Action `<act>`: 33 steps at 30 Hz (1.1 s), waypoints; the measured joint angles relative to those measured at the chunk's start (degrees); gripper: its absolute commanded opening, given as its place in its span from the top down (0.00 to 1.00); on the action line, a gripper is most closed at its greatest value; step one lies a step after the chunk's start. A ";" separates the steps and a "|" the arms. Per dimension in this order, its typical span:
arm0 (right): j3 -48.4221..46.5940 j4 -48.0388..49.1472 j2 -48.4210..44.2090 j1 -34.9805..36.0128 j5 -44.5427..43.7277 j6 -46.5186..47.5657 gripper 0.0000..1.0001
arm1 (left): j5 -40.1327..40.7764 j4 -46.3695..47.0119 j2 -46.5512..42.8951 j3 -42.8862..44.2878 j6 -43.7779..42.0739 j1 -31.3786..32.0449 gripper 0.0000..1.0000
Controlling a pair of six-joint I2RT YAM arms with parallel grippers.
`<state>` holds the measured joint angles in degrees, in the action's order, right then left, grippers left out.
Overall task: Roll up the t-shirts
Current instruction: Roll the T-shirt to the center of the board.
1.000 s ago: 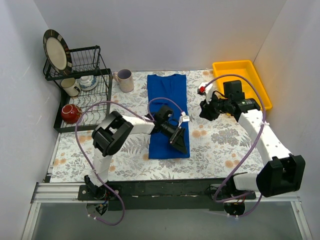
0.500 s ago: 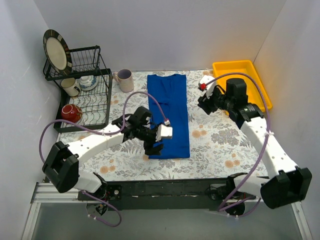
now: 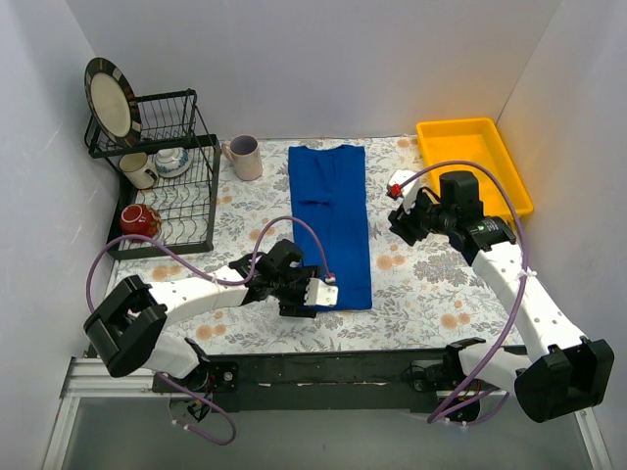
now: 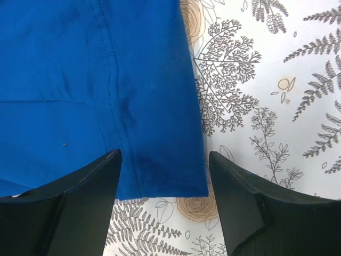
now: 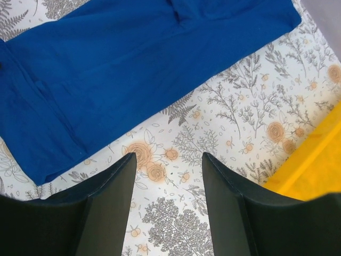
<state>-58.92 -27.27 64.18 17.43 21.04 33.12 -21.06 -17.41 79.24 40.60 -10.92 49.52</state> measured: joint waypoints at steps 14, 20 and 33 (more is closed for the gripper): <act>2.67 -0.20 0.33 0.00 0.20 1.36 0.39 | 0.72 2.01 2.49 -2.25 -1.03 2.84 0.55; 2.69 -0.20 2.49 0.00 1.05 2.12 0.39 | 1.11 3.91 3.41 -2.43 -0.28 2.84 0.78; 18.25 3.67 -3.69 8.09 5.03 11.58 0.30 | -24.68 -16.46 19.98 16.61 7.82 -12.57 0.95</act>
<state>-40.66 -23.59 60.49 25.52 26.06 44.71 -45.74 -33.87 99.22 57.21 -3.09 36.95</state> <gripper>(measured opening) 0.678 0.062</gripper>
